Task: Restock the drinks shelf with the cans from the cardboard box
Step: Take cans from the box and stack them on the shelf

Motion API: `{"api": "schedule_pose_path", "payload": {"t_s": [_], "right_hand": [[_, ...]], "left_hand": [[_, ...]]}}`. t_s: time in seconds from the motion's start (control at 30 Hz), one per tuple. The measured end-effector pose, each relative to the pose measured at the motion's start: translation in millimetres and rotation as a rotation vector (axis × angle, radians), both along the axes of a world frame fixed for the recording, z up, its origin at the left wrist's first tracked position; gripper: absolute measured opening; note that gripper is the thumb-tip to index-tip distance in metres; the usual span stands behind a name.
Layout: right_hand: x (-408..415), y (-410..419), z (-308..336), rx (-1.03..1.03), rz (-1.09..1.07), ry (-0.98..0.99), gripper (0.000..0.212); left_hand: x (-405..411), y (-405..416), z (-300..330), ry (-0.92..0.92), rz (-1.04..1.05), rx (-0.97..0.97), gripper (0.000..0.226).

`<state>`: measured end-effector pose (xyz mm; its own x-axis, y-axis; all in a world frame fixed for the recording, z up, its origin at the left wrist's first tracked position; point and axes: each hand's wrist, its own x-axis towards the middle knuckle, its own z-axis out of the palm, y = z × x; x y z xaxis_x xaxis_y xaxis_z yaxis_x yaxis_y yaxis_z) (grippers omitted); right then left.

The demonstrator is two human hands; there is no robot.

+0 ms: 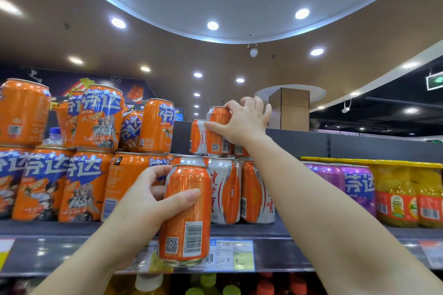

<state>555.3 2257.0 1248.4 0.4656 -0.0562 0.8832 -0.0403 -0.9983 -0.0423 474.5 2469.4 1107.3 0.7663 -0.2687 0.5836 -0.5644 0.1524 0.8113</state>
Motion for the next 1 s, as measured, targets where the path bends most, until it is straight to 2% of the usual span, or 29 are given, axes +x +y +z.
{"api": "schedule_pose_path", "payload": {"t_s": [0.3, 0.77, 1.0], "right_hand": [[-3, 3, 12, -0.080, 0.065, 0.017, 0.072], [-9, -10, 7, -0.044, 0.102, 0.046, 0.069], [-3, -18, 5, -0.023, 0.168, 0.065, 0.066]], "left_hand": [[3, 0, -2, -0.002, 0.000, 0.002, 0.099], [1, 0, -2, 0.003, 0.009, 0.005, 0.103], [0, 1, -2, 0.021, 0.003, 0.009, 0.096]]}}
